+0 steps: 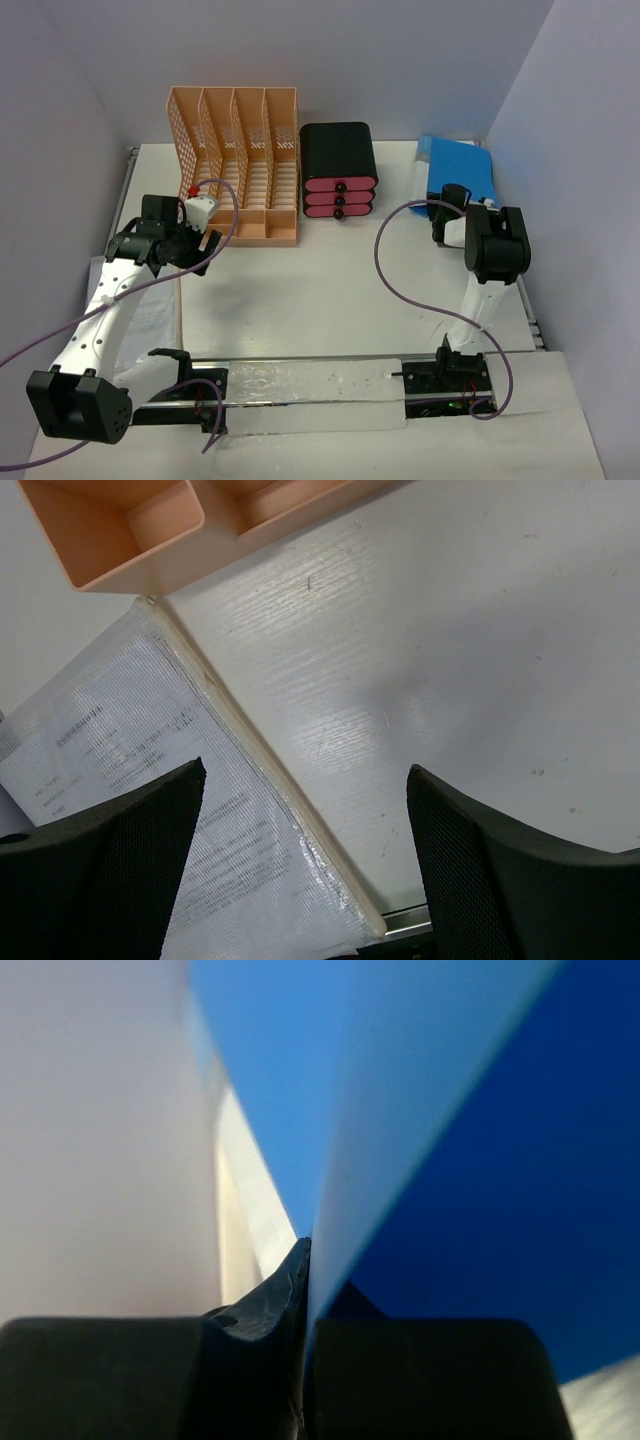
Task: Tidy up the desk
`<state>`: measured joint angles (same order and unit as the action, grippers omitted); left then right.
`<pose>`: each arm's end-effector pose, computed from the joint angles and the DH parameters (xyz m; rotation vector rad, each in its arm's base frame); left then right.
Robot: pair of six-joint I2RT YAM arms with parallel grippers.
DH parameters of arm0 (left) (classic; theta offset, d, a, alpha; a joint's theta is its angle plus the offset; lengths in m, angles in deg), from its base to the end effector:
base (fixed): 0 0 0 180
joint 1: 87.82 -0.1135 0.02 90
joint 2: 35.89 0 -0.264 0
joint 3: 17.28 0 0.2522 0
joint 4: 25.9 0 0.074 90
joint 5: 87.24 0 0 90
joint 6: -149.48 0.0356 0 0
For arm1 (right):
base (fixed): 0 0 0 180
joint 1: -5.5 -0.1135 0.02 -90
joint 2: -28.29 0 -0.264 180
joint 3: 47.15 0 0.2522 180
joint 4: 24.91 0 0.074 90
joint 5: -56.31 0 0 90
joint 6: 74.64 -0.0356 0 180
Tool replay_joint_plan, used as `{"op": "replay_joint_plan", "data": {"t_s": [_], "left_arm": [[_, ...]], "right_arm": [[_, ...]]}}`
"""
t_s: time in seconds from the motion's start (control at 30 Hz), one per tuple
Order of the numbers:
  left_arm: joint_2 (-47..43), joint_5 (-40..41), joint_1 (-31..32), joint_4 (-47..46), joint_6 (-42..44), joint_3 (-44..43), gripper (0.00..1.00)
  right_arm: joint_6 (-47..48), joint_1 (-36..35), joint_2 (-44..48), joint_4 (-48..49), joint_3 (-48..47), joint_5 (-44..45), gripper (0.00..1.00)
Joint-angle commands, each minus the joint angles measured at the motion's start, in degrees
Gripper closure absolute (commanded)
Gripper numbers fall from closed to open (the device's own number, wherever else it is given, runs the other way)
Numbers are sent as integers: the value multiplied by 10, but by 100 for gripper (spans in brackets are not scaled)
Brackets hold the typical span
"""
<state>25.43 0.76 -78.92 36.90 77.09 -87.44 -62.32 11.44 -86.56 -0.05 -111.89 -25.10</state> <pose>0.2043 -0.0332 0.2953 0.5898 2.4416 0.0183 0.3888 -0.0458 0.1130 1.4493 1.4729 0.6412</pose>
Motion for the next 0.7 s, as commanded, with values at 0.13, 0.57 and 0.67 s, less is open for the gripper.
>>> {"op": "replay_joint_plan", "data": {"t_s": [0.13,0.57,0.67], "left_arm": [[-17,-23,1,-14,1,-36,12],[-2,-190,0,18,-43,-288,7],[15,-231,0,21,-76,-334,6]], "right_arm": [[96,-6,202,45,26,-75,100],[270,-140,590,-99,36,10,100],[301,-191,645,-117,13,34,100]]}}
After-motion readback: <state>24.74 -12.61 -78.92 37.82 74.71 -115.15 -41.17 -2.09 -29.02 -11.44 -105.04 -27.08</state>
